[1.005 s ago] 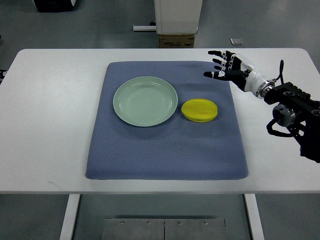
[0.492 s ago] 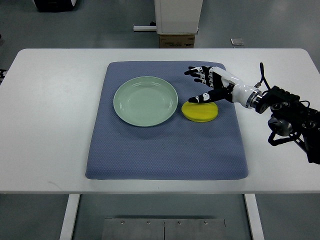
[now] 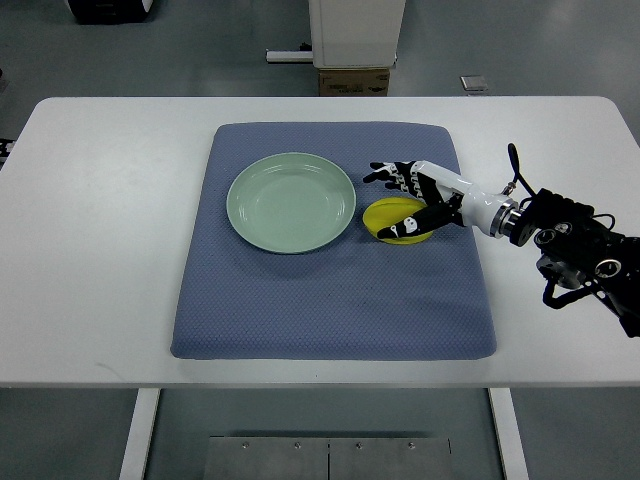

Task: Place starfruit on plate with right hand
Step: 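Close the right hand's fingers around the yellow starfruit, then lift the starfruit with the right hand and carry it over the plate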

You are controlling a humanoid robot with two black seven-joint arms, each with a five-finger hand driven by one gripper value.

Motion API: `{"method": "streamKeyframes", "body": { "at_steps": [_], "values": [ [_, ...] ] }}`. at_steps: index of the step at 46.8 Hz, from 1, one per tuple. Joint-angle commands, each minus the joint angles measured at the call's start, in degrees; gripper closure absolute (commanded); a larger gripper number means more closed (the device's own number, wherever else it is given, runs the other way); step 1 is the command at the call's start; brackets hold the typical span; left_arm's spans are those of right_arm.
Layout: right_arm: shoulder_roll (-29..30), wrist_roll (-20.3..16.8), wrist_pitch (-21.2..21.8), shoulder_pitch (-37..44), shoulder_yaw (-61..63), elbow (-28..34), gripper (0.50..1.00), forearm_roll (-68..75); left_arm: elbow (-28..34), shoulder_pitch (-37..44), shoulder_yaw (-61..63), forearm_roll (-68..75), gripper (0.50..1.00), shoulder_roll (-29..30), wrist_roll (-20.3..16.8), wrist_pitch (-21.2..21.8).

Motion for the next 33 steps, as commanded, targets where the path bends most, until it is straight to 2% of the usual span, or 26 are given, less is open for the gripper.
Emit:
{"method": "streamKeyframes", "body": {
  "at_steps": [1,7,24,31,33],
  "values": [
    [0.0,0.0,-0.4,-0.2,0.0,-0.7,0.515,0.0,0.0,0.0,0.0,0.0,0.500,0.0,0.0,0.0],
    [0.0,0.0,-1.2,-0.5,-0.2,-1.2,0.534,0.0,0.0,0.0,0.0,0.0,0.500,0.0,0.0,0.0],
    [0.0,1.3,-1.3,-0.6,-3.5,-1.4,0.643,0.0,0.0,0.0,0.0,0.0,0.500,0.0,0.0,0.0],
    [0.0,1.3,-1.4,-0.6,-3.5,-1.4,0.753,0.0,0.0,0.0,-0.1,0.0,0.500,0.0,0.0,0.0],
    [0.0,1.3,-1.6,-0.6,-3.5,-1.5,0.812,0.0,0.0,0.0,0.0,0.1,0.500,0.0,0.0,0.0]
  ]
}}
